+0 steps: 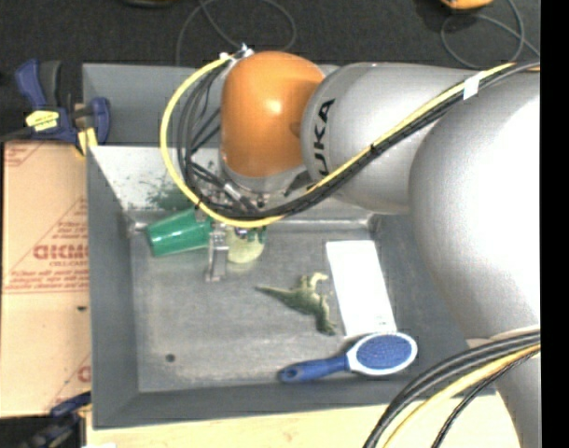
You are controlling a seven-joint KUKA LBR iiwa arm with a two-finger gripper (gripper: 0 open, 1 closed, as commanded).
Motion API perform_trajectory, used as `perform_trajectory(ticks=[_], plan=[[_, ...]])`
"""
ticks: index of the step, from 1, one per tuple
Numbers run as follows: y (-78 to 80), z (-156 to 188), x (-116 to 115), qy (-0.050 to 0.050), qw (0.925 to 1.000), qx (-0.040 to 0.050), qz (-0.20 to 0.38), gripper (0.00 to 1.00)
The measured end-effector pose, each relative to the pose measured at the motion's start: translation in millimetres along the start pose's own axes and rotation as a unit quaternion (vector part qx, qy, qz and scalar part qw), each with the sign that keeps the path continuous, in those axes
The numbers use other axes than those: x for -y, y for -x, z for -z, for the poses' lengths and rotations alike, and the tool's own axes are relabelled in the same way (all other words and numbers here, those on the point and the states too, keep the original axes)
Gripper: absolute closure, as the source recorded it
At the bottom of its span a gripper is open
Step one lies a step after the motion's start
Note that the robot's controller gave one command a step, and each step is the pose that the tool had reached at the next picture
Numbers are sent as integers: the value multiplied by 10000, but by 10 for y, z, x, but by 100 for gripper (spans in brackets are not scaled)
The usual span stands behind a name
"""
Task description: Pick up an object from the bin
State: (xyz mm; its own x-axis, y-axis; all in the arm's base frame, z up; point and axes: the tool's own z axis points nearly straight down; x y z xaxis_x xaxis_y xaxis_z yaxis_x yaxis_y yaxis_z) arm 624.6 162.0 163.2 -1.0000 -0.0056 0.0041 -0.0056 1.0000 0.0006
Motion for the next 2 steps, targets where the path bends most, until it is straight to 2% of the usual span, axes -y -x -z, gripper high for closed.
perform_trajectory(ticks=[1, 2], plan=[[14, 54, 8, 7, 10000, 37, -16, 0], [290, -475, -197, 18, 9999, 73, -90, 0]])
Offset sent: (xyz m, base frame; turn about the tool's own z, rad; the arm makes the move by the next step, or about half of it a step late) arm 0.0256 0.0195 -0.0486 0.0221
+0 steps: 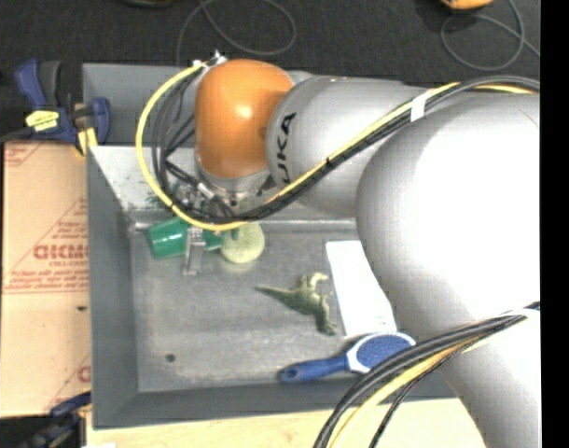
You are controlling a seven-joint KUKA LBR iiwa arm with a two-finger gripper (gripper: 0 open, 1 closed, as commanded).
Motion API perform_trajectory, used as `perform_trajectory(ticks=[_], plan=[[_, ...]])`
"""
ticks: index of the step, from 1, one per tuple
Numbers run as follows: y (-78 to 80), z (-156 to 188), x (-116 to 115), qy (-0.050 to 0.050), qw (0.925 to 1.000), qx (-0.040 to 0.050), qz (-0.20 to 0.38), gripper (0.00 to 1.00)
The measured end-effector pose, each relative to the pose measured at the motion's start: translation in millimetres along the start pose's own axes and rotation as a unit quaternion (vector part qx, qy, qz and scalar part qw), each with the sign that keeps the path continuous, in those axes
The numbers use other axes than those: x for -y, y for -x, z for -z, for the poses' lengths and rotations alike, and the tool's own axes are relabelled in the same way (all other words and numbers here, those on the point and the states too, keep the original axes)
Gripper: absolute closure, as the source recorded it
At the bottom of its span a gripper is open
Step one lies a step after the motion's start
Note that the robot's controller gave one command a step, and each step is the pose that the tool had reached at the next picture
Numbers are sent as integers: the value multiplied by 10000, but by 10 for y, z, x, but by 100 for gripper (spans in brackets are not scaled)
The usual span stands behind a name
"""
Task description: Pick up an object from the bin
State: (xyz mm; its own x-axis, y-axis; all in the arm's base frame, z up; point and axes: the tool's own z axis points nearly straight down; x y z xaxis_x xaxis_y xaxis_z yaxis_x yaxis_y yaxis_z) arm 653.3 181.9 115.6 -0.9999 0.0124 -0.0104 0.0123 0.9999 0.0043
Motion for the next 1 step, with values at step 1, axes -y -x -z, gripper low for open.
perform_trajectory(ticks=[1], plan=[[28, 227, 66, -14, 9999, -1, 169, 0]])
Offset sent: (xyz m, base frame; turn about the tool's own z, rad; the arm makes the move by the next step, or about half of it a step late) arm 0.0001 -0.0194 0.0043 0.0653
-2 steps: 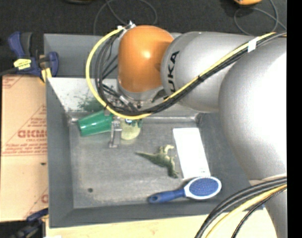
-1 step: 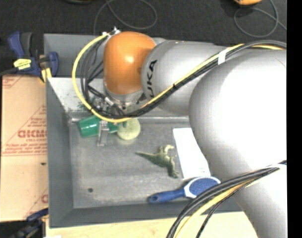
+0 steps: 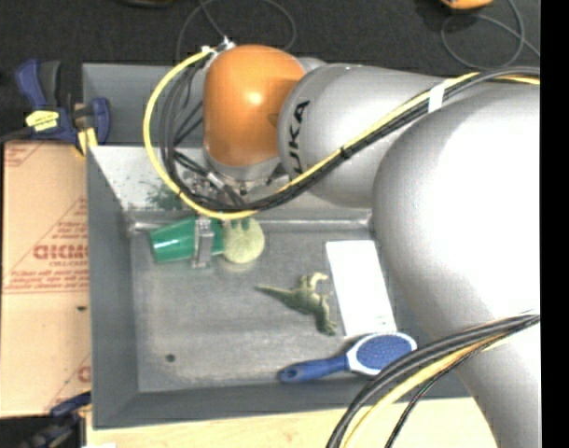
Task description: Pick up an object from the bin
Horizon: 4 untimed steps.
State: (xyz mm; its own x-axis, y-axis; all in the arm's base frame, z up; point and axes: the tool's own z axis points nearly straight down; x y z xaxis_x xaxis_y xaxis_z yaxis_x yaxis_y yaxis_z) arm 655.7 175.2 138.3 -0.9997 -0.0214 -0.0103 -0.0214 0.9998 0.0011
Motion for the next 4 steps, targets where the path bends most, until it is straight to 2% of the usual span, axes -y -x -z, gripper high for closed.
perform_trajectory(ticks=[1, 2, 3, 4], plan=[[-12, -110, 76, 7, 9995, -27, -307, 0], [-130, -708, 117, -14, 9998, -57, -209, 0], [-4, -674, -66, 2, 9980, -33, -631, 100], [-4, -674, -66, 3, 9980, -34, -636, 100]])
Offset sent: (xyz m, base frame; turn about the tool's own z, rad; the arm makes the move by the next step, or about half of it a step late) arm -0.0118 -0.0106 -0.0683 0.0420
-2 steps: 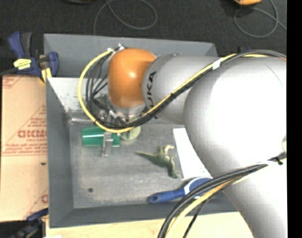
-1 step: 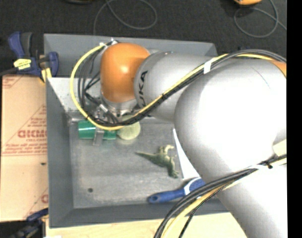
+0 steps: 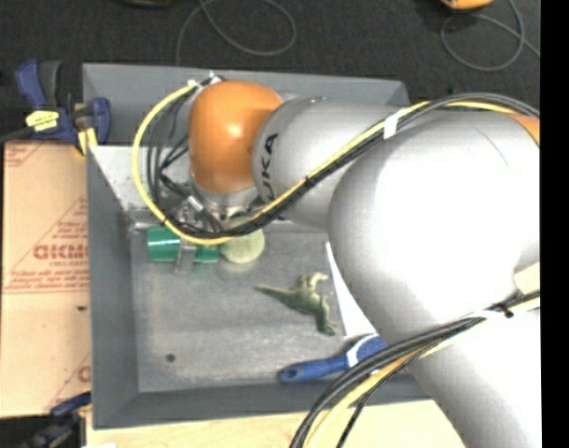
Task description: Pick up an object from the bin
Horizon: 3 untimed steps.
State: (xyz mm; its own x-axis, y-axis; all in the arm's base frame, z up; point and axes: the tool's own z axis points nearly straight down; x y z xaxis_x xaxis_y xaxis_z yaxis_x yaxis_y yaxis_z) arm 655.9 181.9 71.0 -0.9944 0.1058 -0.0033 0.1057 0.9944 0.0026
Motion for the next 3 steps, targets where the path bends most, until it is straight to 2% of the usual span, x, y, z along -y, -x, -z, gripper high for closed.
perform_trajectory(ticks=[1, 2, 3], plan=[[24, 375, -1, 9, 10000, 24, 4, 100], [13, 330, 3, 1, 10000, -2, -2, 100], [47, 669, -5, 13, 10000, 30, -3, 100]])
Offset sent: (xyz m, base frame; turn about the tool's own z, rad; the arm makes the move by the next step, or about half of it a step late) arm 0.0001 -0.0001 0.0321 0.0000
